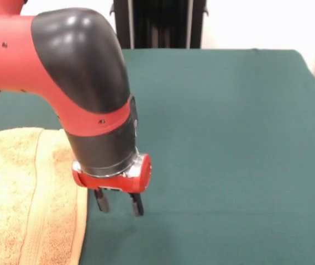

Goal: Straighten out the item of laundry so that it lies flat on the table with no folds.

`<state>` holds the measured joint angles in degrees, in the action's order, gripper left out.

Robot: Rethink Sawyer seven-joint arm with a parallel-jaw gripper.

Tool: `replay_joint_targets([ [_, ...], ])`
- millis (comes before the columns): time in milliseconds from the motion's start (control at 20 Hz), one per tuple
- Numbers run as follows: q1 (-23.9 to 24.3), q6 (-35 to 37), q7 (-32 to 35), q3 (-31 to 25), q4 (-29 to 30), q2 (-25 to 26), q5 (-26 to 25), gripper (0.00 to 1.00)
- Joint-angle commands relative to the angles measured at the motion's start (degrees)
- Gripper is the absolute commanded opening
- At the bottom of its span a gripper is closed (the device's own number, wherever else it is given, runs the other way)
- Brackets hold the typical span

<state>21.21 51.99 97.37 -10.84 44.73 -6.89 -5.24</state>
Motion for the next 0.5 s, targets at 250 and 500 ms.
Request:
replay_joint_targets([
  [250,-2.4,0.9,12.9,7.6,7.2,-9.7,-0.1,1.0],
  [500,2.7,3.1,3.7,5.2,6.9,-10.3,0.8,1.0],
])
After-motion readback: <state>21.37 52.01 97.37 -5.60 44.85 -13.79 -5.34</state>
